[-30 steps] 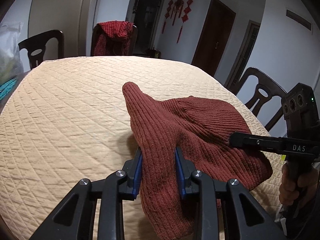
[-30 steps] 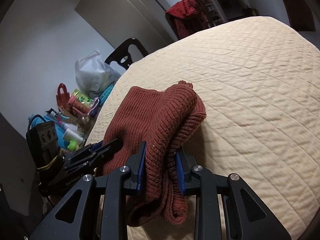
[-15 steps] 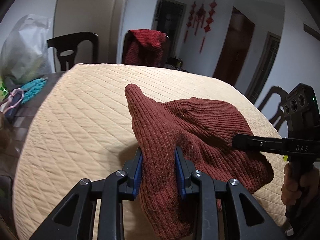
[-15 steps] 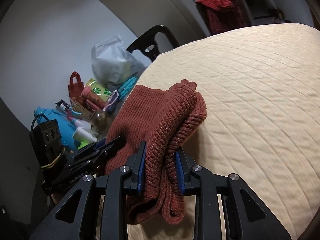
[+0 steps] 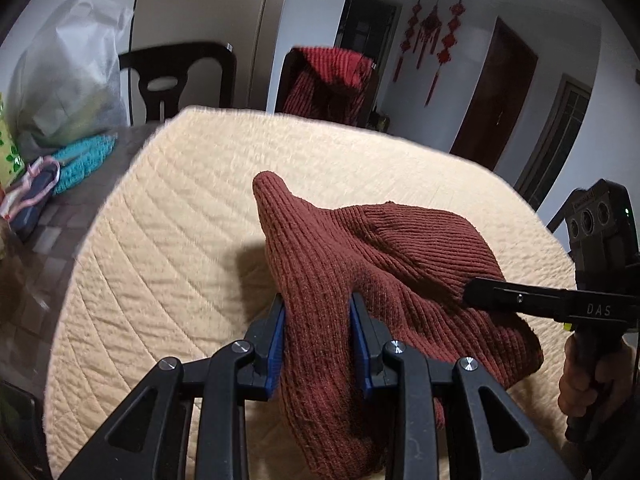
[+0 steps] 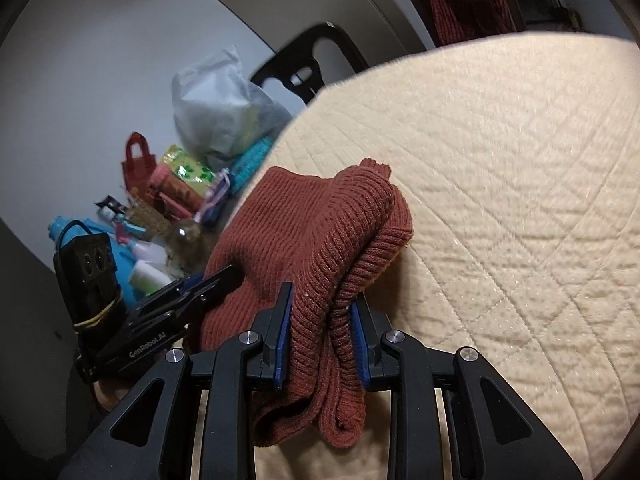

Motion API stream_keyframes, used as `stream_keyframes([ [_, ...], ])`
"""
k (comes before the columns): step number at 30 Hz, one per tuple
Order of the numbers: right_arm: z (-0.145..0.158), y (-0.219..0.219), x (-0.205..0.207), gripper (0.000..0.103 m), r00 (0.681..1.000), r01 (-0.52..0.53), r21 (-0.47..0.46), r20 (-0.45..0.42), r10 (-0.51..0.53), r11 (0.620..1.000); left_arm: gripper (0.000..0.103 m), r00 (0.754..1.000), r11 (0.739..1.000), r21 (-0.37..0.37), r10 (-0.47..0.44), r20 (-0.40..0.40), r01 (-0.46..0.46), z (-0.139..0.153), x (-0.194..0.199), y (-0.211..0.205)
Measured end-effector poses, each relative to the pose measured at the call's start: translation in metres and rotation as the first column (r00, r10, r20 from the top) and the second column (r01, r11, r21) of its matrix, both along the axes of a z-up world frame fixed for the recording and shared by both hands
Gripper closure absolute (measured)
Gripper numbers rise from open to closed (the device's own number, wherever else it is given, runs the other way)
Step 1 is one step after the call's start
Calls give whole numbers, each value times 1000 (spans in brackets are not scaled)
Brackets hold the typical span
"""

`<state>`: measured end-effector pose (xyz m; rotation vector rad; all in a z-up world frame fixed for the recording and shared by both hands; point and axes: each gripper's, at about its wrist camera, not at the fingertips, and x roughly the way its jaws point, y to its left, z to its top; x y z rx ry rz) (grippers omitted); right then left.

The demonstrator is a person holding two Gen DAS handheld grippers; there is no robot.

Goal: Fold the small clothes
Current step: 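Pinch the folded sweater edge with the right tool and tuck it under, then press the sweater bundle flat with the right tool and release it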

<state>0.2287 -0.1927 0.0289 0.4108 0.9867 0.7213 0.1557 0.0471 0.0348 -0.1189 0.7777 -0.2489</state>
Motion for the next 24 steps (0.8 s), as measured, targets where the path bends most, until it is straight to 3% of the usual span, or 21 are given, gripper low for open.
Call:
stream_keyframes([
  [5,-10,-14,0,74,999,19,-6,-45,-19,1000,65,999,1000,-3,20,-43,-20,-9,-3,11],
  [10,18,-24,-10,74,995,78,-93,68,-72,993,66,999,999,13,30,15,-30,13,-19,15],
  [13,33,-6,-8,75,989,69,-170,144,-45,983,66,999,999,23,26,43,-27,21,-12,9],
  [18,6,18,12,82,995,33,-290,103,-3,956,68,999,998,61,18,-30,-16,-5,15,-4],
  [19,3,17,13,82,995,31,-279,102,-2,960,68,1000,998,66,19,-23,-17,-6,15,-5],
  [24,24,9,-9,82,987,48,-312,163,4,949,68,1000,998,53,15,1,-15,10,-7,-2],
])
